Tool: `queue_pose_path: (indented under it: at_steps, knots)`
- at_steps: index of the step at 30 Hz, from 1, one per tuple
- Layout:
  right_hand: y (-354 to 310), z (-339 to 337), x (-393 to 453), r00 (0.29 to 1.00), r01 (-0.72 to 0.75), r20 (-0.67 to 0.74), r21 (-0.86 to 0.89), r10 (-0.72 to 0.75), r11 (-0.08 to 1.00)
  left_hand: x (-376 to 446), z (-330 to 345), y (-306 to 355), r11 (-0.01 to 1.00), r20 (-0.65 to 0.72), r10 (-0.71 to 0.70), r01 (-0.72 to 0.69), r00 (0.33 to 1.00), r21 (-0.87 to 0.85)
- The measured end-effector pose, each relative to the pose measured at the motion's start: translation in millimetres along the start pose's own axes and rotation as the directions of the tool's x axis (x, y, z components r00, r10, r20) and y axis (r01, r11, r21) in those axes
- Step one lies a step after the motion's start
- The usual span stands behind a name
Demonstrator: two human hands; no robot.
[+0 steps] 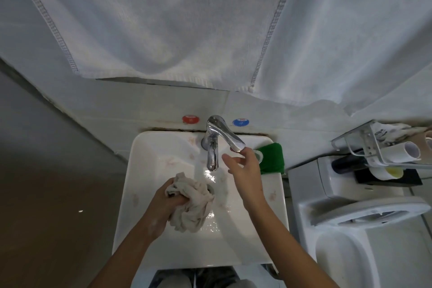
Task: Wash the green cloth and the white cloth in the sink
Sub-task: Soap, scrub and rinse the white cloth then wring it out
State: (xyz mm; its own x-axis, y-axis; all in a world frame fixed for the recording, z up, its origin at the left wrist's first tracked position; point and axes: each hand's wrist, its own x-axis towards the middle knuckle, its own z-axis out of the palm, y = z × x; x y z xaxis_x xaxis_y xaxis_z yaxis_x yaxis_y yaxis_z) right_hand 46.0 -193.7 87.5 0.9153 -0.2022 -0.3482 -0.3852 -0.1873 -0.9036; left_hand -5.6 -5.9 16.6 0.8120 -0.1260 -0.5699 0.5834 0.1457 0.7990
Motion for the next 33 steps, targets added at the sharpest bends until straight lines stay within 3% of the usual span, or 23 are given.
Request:
queue_pose_path:
  at_steps: [7,10,13,15,18,22,25,27,29,33]
  knots:
    - [-26,1,19,0.989,0.143,0.035,0.071,-0.145,0.987,22,11,-12,0.998,-0.063,-0.043,0.04,0.997,-0.047]
    - [6,6,19,0.976,0.191,-0.117,0.045,-0.185,0.981,36,20,-11,0.997,-0.083,-0.043,0.037,0.996,-0.071]
    - [65,17,5,0.968,0.043,-0.248,-0.004,-0.043,0.999,47,29,-14,0.996,-0.089,-0.047,0.04,0.995,-0.08]
    - [98,26,2,0.981,-0.155,-0.115,-0.008,0.154,0.988,53,36,-13,0.997,-0.083,-0.053,0.047,0.995,-0.068]
    - [111,32,9,0.922,-0.37,0.17,0.123,0.348,0.921,63,44,-15,0.998,-0.094,-0.063,0.06,0.994,-0.032]
    - [114,42,25,0.954,-0.276,0.176,0.194,0.243,0.941,75,55,-18,1.0,-0.115,-0.027,0.027,0.993,0.001]
    - [114,52,33,0.964,-0.249,0.134,0.167,0.228,0.954,82,65,-19,0.996,-0.212,0.025,-0.005,0.977,0.094]
    - [111,60,38,0.967,-0.25,0.08,0.157,0.24,0.955,85,68,-24,0.957,-0.284,0.095,-0.009,0.954,0.291]
    - [113,68,43,0.966,-0.26,0.031,0.144,0.259,0.955,86,72,-26,0.899,-0.371,0.198,-0.018,0.907,0.437]
    - [118,78,55,0.964,-0.251,-0.062,0.108,0.258,0.962,88,80,-18,0.845,-0.494,0.315,-0.002,0.81,0.535]
